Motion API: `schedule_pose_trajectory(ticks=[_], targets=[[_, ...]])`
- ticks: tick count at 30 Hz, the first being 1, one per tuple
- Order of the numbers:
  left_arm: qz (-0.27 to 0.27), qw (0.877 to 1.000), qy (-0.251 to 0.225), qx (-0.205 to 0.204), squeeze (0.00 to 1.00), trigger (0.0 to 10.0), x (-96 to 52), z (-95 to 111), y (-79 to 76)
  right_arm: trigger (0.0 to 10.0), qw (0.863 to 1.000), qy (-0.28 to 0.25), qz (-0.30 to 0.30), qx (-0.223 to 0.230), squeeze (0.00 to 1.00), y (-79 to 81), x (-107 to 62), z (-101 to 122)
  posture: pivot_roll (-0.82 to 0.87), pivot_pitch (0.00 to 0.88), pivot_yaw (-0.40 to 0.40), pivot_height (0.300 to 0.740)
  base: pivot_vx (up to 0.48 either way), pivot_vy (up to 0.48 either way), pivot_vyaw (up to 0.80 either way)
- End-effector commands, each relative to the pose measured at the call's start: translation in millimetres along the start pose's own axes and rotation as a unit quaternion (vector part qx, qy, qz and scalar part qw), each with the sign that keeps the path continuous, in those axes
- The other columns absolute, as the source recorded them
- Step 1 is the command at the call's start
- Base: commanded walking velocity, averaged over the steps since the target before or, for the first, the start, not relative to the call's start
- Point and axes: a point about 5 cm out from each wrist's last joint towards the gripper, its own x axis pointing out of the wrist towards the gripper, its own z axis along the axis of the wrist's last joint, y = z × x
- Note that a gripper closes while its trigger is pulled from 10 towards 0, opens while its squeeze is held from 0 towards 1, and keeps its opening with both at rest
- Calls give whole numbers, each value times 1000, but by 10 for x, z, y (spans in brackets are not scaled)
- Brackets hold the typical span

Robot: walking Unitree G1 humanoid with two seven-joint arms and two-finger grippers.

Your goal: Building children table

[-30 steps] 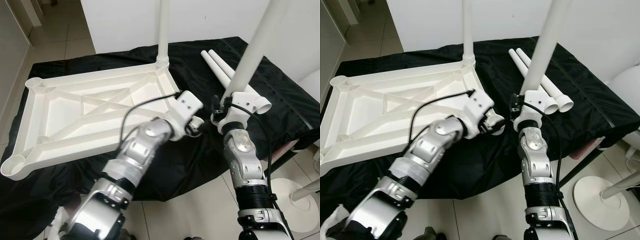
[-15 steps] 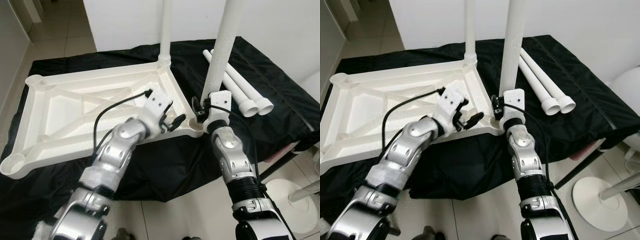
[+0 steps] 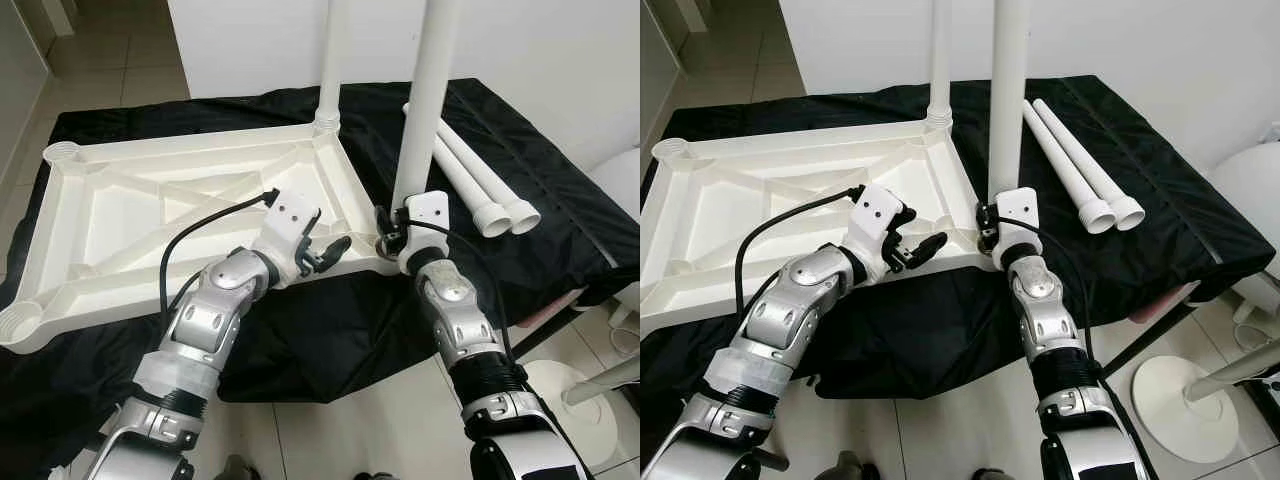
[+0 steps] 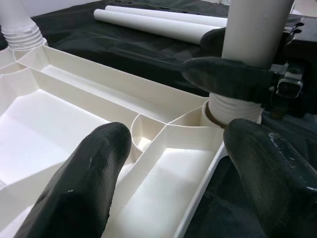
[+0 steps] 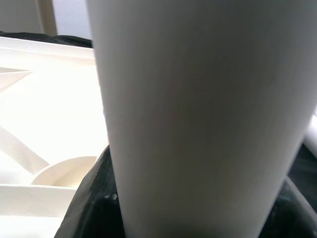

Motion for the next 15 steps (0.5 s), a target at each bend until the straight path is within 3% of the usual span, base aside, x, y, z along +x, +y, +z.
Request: schedule_pose_trajectory(ticks=[1, 15], targets=[[-34, 999, 6, -2, 0, 10000, -32, -20, -39, 10000, 1000, 14, 10, -6, 0, 30, -41, -97, 15, 88, -18, 740, 0, 0, 0], [-20, 1000, 15, -1, 0, 10000, -72, -18, -14, 10000, 999, 2, 34, 11, 0, 24, -348, -324, 19, 96, -13, 740, 0, 0, 0]])
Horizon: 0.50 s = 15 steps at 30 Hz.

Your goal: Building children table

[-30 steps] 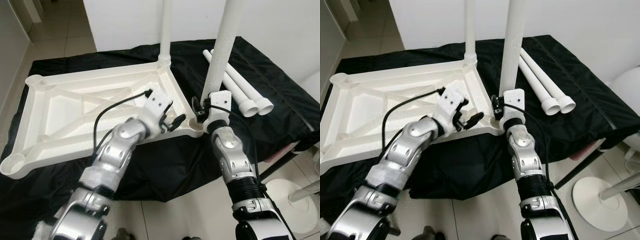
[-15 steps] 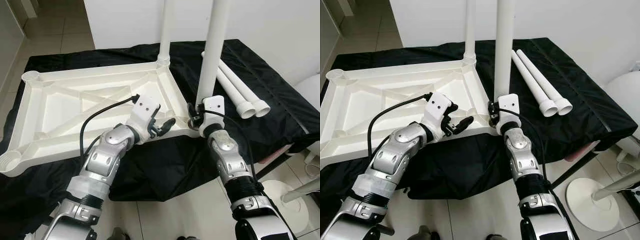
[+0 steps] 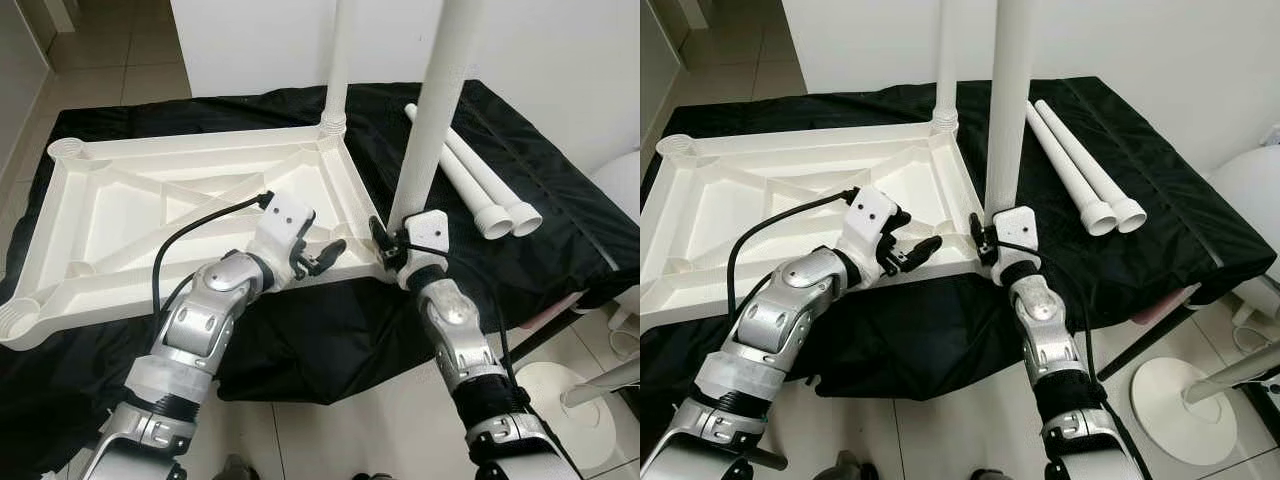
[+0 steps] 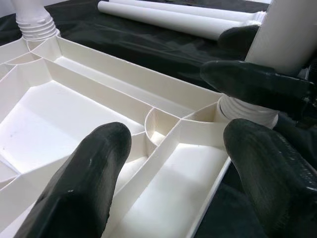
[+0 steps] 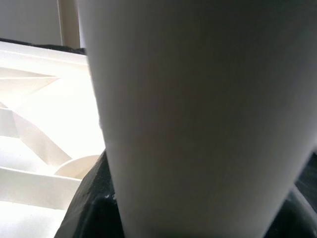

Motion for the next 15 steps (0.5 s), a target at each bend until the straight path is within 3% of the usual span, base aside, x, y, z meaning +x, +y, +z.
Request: schedule_pose_trajectory(ticks=[1, 12, 15], targets=[[-23, 1000, 2, -3, 0, 10000, -17, 8, -30, 10000, 999, 38, 3, 15, 0, 9, -141, -199, 19, 96, -12, 740, 0, 0, 0], [-24, 1000, 3, -3, 0, 10000, -20, 30, -32, 10000, 999, 32, 8, 41, 0, 103, -209, -265, 15, 100, 1, 740, 0, 0, 0], [-25, 1000, 3, 0, 0, 10000, -17, 35, -32, 10000, 996, 70, 3, 61, 0, 119, -167, -337, 16, 100, 0, 740, 0, 0, 0]])
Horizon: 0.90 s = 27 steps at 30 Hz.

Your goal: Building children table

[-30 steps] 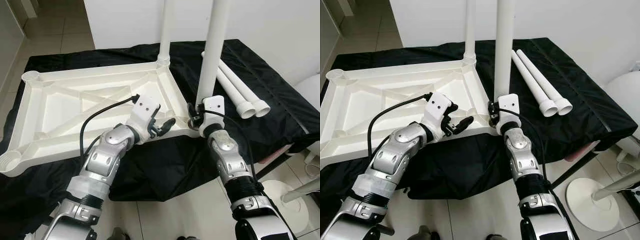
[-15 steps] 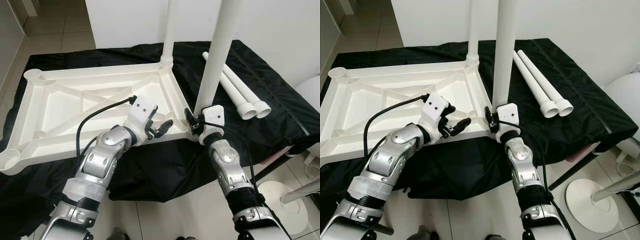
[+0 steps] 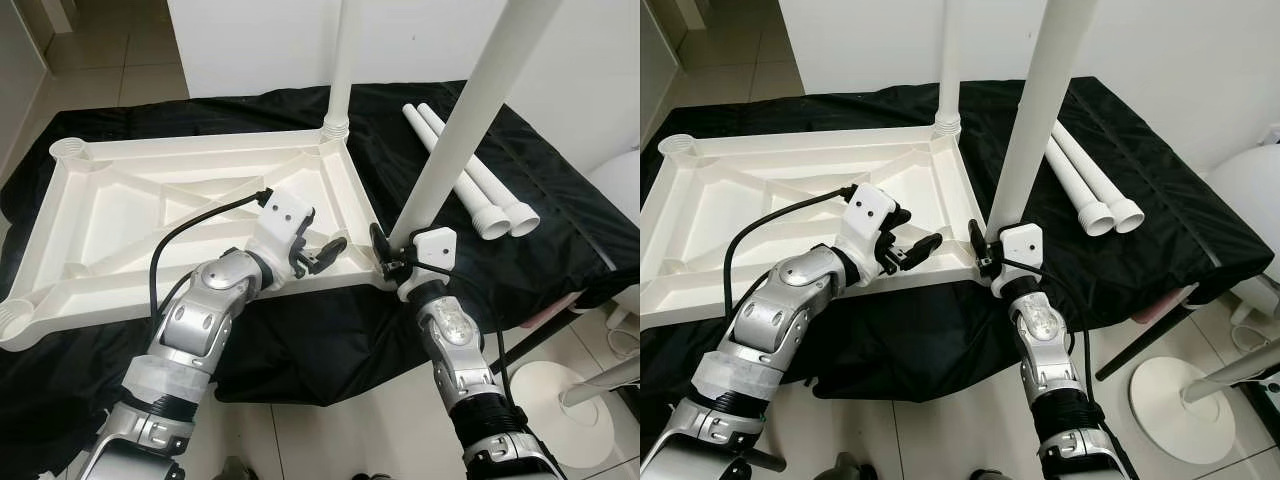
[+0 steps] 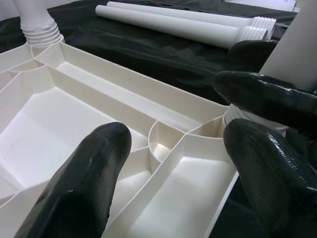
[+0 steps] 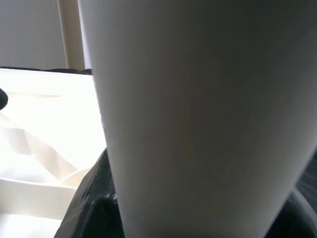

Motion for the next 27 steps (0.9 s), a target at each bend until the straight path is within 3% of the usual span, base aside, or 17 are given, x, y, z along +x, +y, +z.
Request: schedule_pose_trajectory(ticks=[1, 11, 27], targets=[[-22, 1000, 7, 3, 0, 10000, 4, -3, -32, 10000, 996, 89, -2, 26, 0, 16, -94, -291, 16, 100, 0, 740, 0, 0, 0], [-21, 1000, 3, 4, 0, 10000, 14, 19, -36, 10000, 992, 111, -9, 51, 0, 13, -7, -289, 19, 89, -8, 740, 0, 0, 0], [-26, 1000, 3, 9, 0, 10000, 21, 29, -45, 10000, 981, 147, -62, 114, 0, -51, -32, -371, 18, 73, -5, 740, 0, 0, 0]])
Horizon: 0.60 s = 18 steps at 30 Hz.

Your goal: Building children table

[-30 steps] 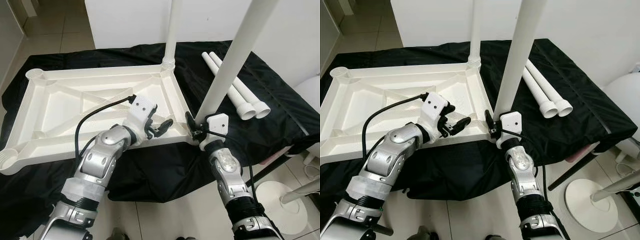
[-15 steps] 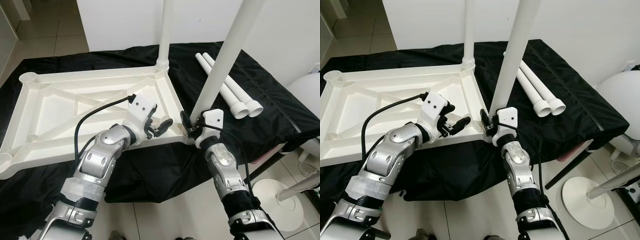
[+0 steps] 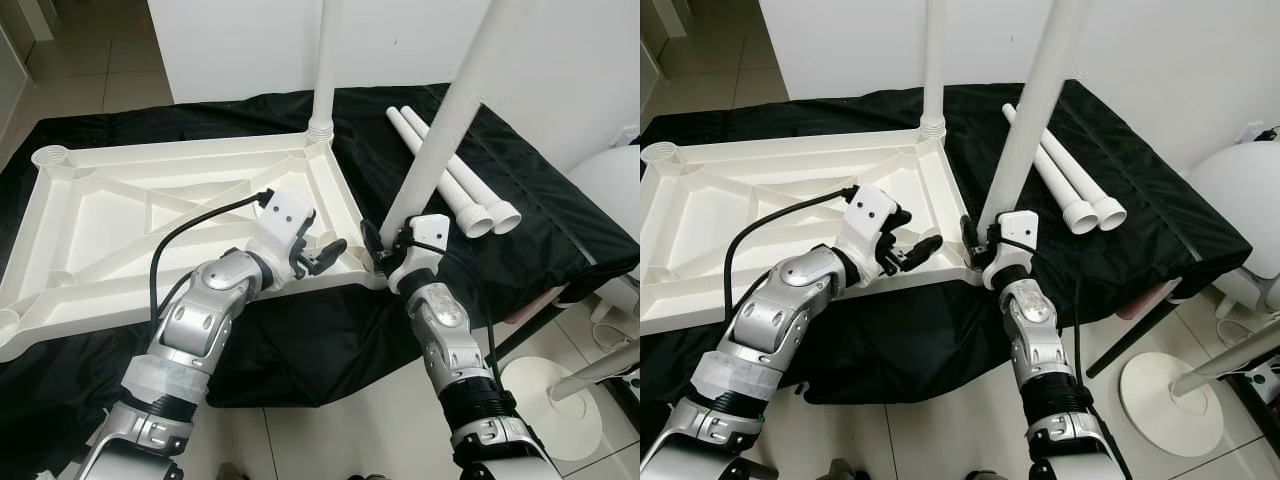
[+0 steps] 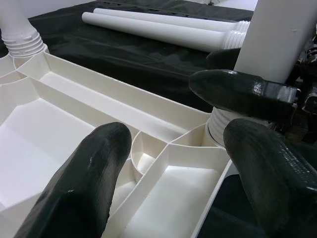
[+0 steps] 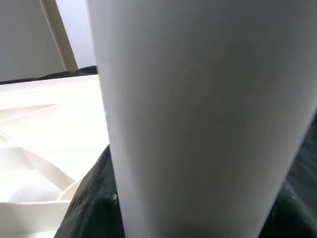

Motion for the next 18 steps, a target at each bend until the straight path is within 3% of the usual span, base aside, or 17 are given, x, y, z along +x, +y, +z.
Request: schedule_pose_trajectory(ticks=[1, 10, 14, 16, 17, 18], targets=[[-23, 1000, 0, 5, 0, 10000, 19, 31, -39, 10000, 994, 94, -45, 24, 0, -126, -131, -348, 18, 73, -5, 740, 0, 0, 0], [-24, 1000, -1, 6, 0, 10000, 25, 34, -46, 10000, 991, 120, -46, 24, 0, -127, -102, -380, 19, 68, -7, 740, 0, 0, 0], [-23, 1000, -2, 8, 0, 10000, 27, 35, -46, 10000, 991, 128, -25, -7, 0, -112, -68, -370, 21, 66, -9, 740, 0, 0, 0], [-21, 1000, -3, 8, 0, 10000, 22, 39, -40, 10000, 990, 104, 24, -88, 0, -68, -65, -303, 25, 63, -11, 740, 0, 0, 0], [-21, 1000, -3, 8, 0, 10000, 22, 39, -40, 10000, 990, 104, 24, -88, 0, -68, -65, -303, 25, 63, -11, 740, 0, 0, 0], [-18, 1000, -4, 10, 0, 10000, 16, 44, -30, 10000, 981, 75, 69, -163, 0, -9, -94, -253, 25, 63, -11, 740, 0, 0, 0]])
